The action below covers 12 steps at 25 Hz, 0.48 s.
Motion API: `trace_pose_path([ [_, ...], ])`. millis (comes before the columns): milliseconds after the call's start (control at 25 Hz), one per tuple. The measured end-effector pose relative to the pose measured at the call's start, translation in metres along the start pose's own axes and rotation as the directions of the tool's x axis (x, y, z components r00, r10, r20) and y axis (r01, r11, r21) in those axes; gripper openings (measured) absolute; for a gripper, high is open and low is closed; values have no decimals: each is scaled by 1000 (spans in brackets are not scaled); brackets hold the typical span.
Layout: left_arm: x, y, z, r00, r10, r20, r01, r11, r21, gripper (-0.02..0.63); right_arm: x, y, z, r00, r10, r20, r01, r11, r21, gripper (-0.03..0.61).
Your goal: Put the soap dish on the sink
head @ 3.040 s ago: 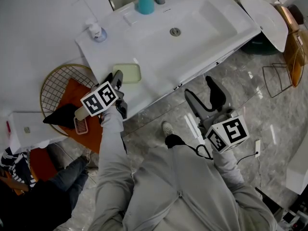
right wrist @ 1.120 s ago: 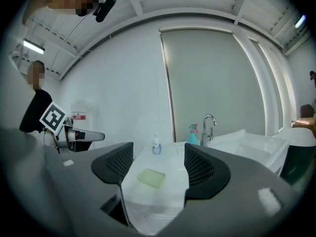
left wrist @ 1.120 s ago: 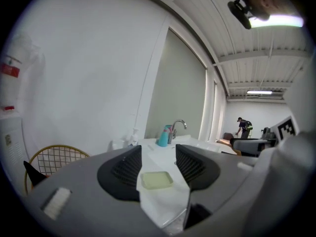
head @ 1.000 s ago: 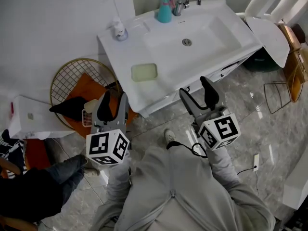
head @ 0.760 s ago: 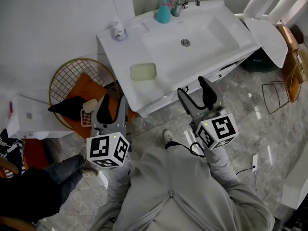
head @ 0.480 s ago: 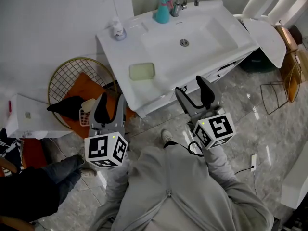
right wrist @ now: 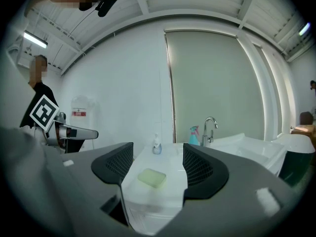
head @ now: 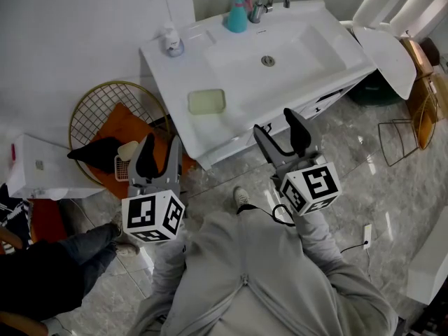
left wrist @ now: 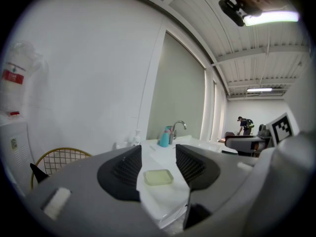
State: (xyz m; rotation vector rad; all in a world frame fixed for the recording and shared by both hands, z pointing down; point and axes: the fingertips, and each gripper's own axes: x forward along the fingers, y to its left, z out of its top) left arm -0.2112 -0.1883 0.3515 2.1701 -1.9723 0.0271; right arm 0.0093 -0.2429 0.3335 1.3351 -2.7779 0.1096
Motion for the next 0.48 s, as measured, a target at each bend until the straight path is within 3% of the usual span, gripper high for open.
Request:
trace_pose_path([
  [480, 0, 1, -3, 1000, 0, -7, 0, 1000, -1, 235, 0, 0, -3, 1000, 0, -5, 0, 1000, 2, 313],
])
